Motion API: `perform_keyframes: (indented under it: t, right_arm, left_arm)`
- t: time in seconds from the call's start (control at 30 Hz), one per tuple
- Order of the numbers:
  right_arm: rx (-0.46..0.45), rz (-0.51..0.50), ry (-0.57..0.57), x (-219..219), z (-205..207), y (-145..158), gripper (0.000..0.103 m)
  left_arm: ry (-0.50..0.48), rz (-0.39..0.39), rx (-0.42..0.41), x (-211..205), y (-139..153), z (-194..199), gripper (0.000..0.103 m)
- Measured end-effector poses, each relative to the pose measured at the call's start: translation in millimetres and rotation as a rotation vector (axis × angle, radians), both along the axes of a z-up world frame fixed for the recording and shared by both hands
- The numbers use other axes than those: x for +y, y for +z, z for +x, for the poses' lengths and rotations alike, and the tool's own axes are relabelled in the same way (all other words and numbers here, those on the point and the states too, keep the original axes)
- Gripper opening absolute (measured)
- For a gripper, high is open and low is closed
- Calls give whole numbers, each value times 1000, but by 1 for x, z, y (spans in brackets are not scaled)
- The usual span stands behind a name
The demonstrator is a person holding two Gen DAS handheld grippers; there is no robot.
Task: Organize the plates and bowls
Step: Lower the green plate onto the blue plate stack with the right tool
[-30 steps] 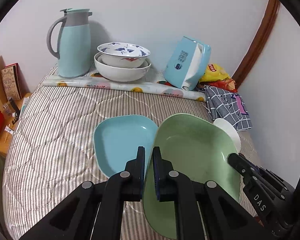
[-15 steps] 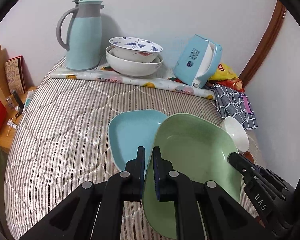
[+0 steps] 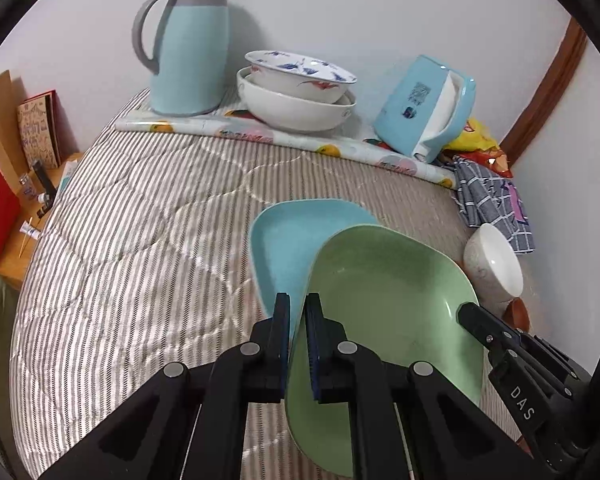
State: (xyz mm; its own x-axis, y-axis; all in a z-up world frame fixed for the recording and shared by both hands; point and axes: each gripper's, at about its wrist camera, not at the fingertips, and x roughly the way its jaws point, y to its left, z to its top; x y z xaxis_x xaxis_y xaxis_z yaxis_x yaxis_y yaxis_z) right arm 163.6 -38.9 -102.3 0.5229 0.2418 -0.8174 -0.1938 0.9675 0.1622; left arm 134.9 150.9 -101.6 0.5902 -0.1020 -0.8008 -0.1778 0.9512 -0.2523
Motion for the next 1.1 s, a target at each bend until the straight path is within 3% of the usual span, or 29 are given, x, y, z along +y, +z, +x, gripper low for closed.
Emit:
perform_keyframes:
  t: [0.5, 1.1]
  right_arm:
    - [42, -35, 36, 27, 15, -20, 4]
    - [55, -77, 39, 42, 46, -26, 4]
  left_arm:
    - [30, -31, 52, 22, -24, 15, 8]
    - [16, -65, 60, 35, -34, 50, 9]
